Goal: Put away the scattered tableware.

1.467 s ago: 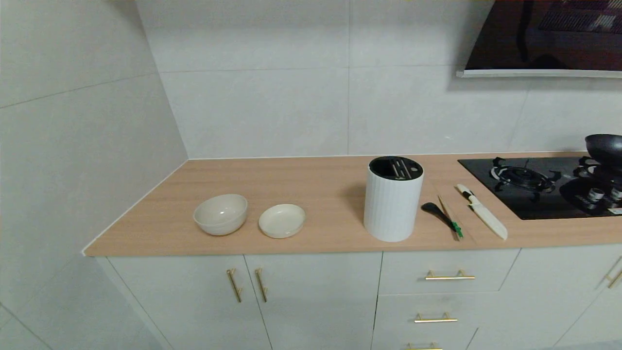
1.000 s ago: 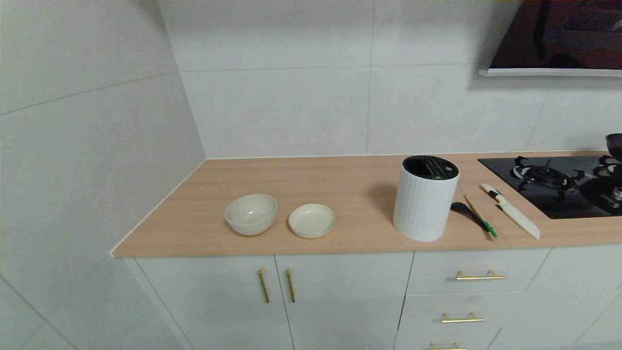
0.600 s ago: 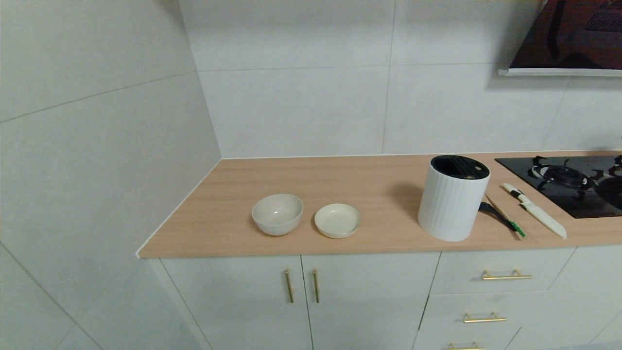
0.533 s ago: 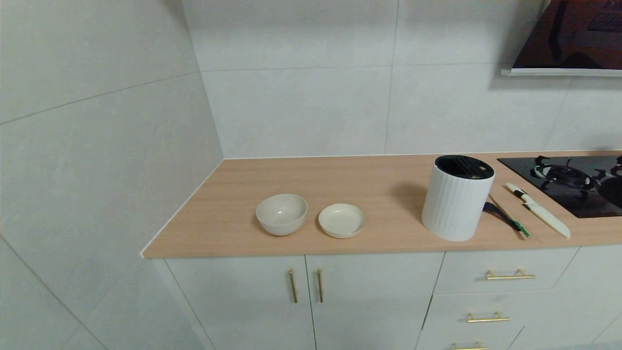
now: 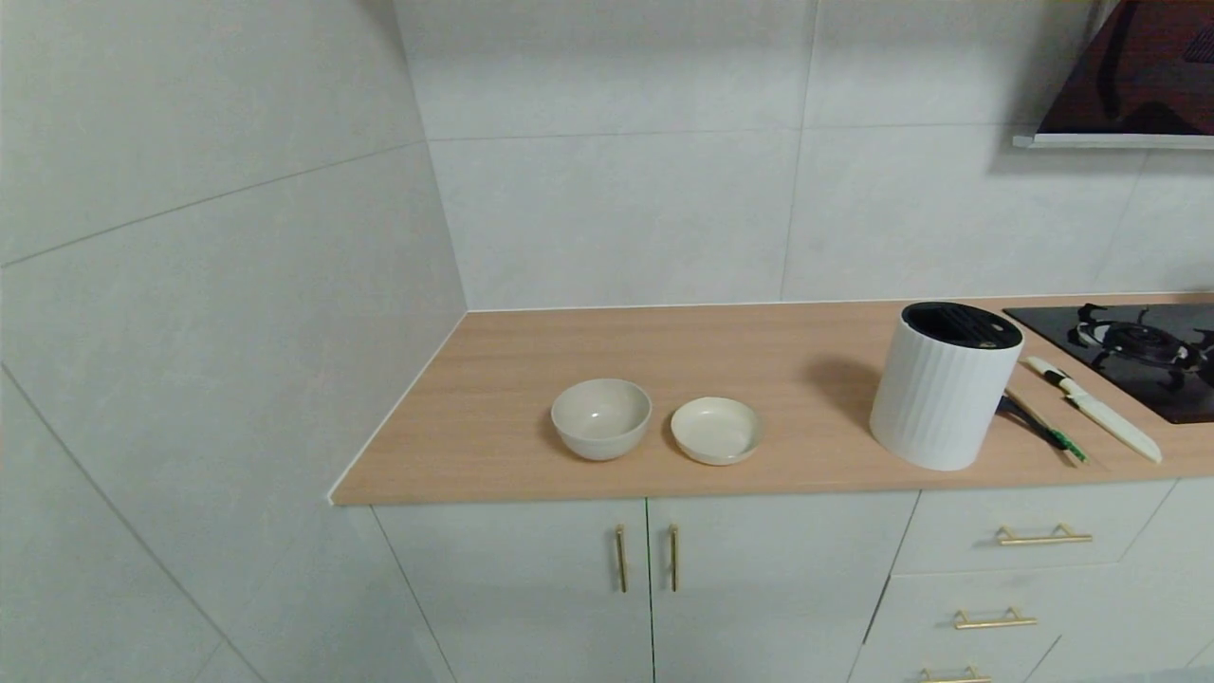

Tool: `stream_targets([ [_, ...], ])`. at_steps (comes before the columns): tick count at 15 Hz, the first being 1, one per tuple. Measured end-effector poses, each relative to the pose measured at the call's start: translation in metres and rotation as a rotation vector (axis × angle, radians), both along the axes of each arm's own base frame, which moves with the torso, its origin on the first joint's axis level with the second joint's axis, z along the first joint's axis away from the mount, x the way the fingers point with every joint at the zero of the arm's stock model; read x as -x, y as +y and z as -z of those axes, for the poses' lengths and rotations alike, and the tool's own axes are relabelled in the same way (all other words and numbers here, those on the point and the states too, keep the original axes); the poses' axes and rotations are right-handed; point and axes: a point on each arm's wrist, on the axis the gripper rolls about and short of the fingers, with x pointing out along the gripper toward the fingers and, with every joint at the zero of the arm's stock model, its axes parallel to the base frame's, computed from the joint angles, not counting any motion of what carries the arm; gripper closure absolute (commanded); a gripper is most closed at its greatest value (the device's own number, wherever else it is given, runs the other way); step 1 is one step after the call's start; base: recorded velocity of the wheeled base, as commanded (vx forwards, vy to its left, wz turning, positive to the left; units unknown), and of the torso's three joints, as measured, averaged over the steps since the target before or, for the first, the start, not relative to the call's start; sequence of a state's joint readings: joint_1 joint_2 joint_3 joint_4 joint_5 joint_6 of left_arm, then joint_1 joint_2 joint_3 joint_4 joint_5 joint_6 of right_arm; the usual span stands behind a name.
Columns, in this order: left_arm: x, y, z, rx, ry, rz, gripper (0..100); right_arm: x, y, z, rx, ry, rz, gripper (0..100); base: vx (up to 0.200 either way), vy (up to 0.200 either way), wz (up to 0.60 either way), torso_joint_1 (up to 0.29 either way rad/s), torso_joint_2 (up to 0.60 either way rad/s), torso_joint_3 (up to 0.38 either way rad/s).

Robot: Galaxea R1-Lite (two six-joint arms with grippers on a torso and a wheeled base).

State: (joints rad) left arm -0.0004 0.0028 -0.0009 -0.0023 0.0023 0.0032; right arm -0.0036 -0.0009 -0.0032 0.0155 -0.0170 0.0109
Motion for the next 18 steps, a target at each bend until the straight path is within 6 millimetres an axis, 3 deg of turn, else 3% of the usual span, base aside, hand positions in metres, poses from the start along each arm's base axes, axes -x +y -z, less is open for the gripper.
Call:
stream_targets([
  [12,0.0,0.0,0.0002,0.0,0.001,0.0,0,0.0,0.0,0.0,-0.001,0.0,0.002,0,0.0,0.0,0.0,-0.005,0.01,0.006],
  [18,0.0,0.0,0.0002,0.0,0.001,0.001,0,0.0,0.0,0.0,-0.001,0.0,0.002,0,0.0,0.0,0.0,-0.202,0.44,0.234],
])
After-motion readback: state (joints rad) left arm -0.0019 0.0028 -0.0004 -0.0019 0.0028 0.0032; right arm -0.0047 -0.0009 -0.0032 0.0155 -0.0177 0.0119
